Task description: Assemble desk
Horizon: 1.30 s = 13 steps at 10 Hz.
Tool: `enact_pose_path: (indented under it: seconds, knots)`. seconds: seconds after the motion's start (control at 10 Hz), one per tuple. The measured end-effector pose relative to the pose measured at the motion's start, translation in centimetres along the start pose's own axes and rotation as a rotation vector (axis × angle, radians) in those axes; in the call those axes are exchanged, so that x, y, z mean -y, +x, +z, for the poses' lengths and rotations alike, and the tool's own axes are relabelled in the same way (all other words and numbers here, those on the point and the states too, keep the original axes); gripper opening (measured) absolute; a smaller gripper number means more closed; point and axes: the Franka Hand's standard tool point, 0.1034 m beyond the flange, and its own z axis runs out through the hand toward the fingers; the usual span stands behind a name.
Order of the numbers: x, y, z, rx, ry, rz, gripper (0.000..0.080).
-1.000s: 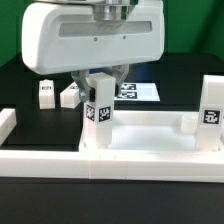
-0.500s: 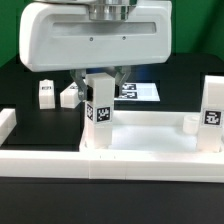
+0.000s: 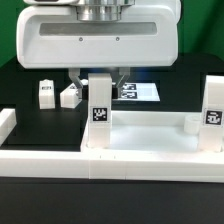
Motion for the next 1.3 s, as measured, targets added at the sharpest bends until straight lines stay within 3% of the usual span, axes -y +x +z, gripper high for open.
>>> enact_pose_path:
  seconds: [0.3, 0.9, 1.0, 1.2, 1.3]
  knots:
    - [0.09, -0.02, 0.04, -0.002, 0.004, 0.223, 0.0298]
    - [-0.25, -0.11, -0.03, 0.000, -0.011, 0.442, 0.0323]
    - [-0.18, -0.09, -0.02, 0.000, -0.008, 0.454, 0.0355]
    - [-0.16, -0.07, -0.07, -0.001, -0.007, 0.451, 0.0598]
    - [0.07, 0.00, -0.80, -0.004, -0.002, 0.437, 0.0598]
